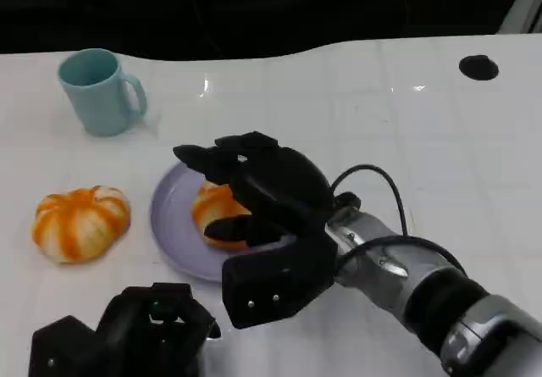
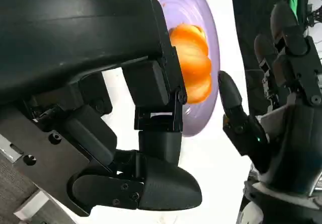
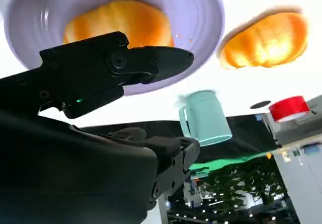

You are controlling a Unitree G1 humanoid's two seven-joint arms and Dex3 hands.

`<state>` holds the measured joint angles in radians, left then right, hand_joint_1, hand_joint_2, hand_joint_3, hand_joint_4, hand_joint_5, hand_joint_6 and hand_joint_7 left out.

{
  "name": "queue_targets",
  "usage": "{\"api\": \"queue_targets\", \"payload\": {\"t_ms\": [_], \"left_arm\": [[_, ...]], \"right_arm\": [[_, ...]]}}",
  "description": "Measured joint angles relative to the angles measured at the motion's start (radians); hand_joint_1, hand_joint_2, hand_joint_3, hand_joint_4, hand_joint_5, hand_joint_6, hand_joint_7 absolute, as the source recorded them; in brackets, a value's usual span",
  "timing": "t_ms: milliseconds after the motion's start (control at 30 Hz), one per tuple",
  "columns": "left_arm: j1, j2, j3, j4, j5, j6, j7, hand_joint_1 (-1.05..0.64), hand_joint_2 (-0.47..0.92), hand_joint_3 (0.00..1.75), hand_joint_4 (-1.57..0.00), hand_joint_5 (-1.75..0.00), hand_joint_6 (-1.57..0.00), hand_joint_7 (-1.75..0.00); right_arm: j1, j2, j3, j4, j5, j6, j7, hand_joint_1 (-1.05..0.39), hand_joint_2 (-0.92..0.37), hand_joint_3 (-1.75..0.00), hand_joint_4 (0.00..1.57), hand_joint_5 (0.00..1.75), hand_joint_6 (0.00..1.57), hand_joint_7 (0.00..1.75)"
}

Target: Grasp the bread from the table and place it into the plate.

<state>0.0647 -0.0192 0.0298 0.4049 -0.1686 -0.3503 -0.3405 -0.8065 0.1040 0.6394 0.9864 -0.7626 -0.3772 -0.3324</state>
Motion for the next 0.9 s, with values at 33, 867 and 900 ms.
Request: {"api": "queue_targets", "payload": {"t_ms": [33,867,900], "left_arm": [[-0.002,0.000,0.000,0.002,0.000,0.000,0.000,-1.05,0.53,0.69,-1.57,-1.24,-1.40,-0.81],[-0.016,0.000,0.007,0.024,-0.001,-0.005,0.000,-1.05,0.53,0.71,-1.57,-1.24,-1.40,-0.82],[-0.016,-0.001,0.007,0.024,-0.001,-0.006,0.000,-1.05,0.53,0.71,-1.57,-1.24,-1.40,-0.82]], "right_arm": [[0.013,-0.008,-0.002,-0.016,0.003,-0.006,0.001,-0.75,-0.92,-0.38,0.07,0.32,0.13,0.01],[0.481,-0.119,-0.300,-0.364,0.577,-0.354,0.288,-0.42,-0.92,-0.34,0.50,1.08,0.68,0.45],[0.499,-0.116,-0.311,-0.377,0.602,-0.355,0.309,-0.42,-0.92,-0.37,0.51,1.16,0.65,0.63]]}}
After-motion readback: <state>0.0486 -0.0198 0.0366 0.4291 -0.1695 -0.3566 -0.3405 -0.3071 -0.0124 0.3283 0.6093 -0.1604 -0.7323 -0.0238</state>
